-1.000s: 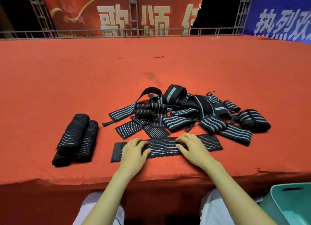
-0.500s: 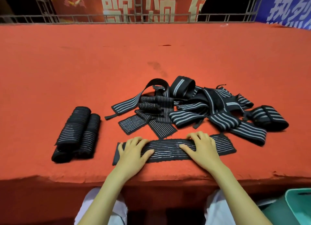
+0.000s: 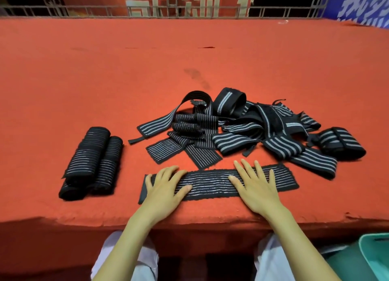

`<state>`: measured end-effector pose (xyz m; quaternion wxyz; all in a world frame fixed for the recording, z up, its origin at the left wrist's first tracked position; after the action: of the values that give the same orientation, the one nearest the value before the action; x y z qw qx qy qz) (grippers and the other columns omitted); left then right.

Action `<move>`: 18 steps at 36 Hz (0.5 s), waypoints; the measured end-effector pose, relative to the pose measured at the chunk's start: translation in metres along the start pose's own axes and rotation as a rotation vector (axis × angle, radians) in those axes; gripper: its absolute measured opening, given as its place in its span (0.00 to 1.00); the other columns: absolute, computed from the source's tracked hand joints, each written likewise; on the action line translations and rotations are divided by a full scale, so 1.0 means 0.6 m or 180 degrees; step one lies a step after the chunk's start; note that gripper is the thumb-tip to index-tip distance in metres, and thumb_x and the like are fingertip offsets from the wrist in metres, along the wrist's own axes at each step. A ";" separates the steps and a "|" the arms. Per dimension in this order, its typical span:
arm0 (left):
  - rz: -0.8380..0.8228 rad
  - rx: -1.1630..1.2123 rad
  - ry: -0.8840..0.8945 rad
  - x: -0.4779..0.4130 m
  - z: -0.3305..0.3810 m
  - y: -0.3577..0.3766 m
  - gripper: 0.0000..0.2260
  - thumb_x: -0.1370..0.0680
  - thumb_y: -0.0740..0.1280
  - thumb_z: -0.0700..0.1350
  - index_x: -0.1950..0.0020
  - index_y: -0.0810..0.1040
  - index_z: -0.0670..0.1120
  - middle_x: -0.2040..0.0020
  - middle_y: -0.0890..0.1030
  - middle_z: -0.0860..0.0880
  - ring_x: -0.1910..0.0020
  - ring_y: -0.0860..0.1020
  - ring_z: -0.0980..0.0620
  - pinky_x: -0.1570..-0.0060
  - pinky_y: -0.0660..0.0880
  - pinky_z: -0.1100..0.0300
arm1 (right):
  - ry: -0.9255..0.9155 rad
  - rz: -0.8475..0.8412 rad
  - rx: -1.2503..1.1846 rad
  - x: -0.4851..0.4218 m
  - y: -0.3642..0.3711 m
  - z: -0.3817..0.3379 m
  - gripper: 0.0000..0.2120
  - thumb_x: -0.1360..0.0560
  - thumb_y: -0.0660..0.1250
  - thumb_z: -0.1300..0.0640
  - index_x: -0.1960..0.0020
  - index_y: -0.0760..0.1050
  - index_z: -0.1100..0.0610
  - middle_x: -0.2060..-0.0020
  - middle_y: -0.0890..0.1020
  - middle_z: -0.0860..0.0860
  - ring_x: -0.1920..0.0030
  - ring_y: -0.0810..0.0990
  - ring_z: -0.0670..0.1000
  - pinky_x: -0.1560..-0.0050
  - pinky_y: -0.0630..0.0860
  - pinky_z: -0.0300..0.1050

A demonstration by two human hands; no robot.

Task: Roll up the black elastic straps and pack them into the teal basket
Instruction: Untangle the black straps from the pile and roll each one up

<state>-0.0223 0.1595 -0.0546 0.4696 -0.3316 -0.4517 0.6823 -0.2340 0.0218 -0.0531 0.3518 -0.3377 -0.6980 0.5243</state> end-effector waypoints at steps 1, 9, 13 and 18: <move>-0.0006 0.0082 -0.0033 -0.003 0.000 -0.002 0.31 0.29 0.44 0.70 0.30 0.65 0.61 0.28 0.62 0.59 0.28 0.55 0.58 0.30 0.45 0.46 | -0.0007 0.0051 -0.0048 -0.001 -0.001 -0.003 0.28 0.20 0.41 0.36 0.22 0.44 0.42 0.23 0.45 0.41 0.23 0.38 0.50 0.26 0.37 0.61; 0.0923 0.0852 0.0015 -0.054 0.005 -0.045 0.09 0.22 0.66 0.46 0.43 0.79 0.47 0.43 0.75 0.53 0.39 0.71 0.51 0.37 0.63 0.60 | -0.0876 0.1620 -0.1196 -0.035 -0.039 -0.059 0.12 0.23 0.65 0.53 0.43 0.77 0.58 0.48 0.80 0.52 0.44 0.76 0.55 0.40 0.69 0.49; 0.1097 0.0921 0.0137 -0.095 0.021 -0.067 0.10 0.22 0.65 0.42 0.42 0.78 0.44 0.43 0.75 0.52 0.41 0.70 0.56 0.43 0.58 0.72 | -0.1189 0.1430 -0.1401 -0.090 -0.065 -0.122 0.15 0.24 0.67 0.57 0.39 0.75 0.59 0.43 0.77 0.53 0.40 0.73 0.53 0.38 0.67 0.45; 0.0949 0.0827 0.0067 -0.153 0.023 -0.062 0.13 0.21 0.61 0.39 0.37 0.75 0.42 0.39 0.75 0.48 0.36 0.71 0.51 0.37 0.62 0.63 | -0.0974 0.1170 -0.1212 -0.163 -0.082 -0.176 0.19 0.22 0.64 0.54 0.32 0.69 0.57 0.37 0.72 0.54 0.34 0.66 0.55 0.36 0.64 0.47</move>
<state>0.0092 0.0746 -0.0125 0.4069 -0.3385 -0.3007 0.7934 -0.0986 -0.0193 0.0024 0.0722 -0.4353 -0.7558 0.4838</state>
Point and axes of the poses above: each hand's wrist, its own x-axis away from the middle knuckle, its own y-axis out of the palm, z = x × y, the point moved 1 cm from there along -x, towards the middle knuckle
